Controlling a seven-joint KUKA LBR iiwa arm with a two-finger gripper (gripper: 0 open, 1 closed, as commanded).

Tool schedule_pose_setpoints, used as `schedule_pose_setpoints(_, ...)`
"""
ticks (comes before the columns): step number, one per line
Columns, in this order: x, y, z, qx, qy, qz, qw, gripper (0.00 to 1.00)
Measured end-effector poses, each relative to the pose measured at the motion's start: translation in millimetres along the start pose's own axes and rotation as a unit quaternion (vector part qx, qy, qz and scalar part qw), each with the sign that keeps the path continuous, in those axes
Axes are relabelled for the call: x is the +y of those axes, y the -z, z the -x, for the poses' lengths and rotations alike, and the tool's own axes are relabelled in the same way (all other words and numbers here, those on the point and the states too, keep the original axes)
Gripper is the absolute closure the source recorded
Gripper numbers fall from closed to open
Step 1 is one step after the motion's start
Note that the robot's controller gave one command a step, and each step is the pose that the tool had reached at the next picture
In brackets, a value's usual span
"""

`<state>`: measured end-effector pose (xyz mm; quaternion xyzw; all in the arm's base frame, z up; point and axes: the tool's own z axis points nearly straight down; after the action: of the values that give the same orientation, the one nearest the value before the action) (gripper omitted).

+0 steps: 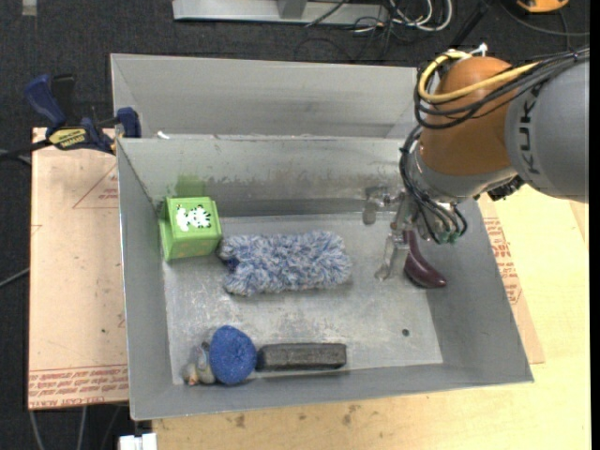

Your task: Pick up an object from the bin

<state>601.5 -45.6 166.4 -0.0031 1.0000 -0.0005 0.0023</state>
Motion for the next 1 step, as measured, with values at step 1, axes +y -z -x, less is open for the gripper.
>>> schedule_pose_setpoints(1,15.9,-3.8,12.3,-0.0023,0.002,0.001,1.0,0.0)
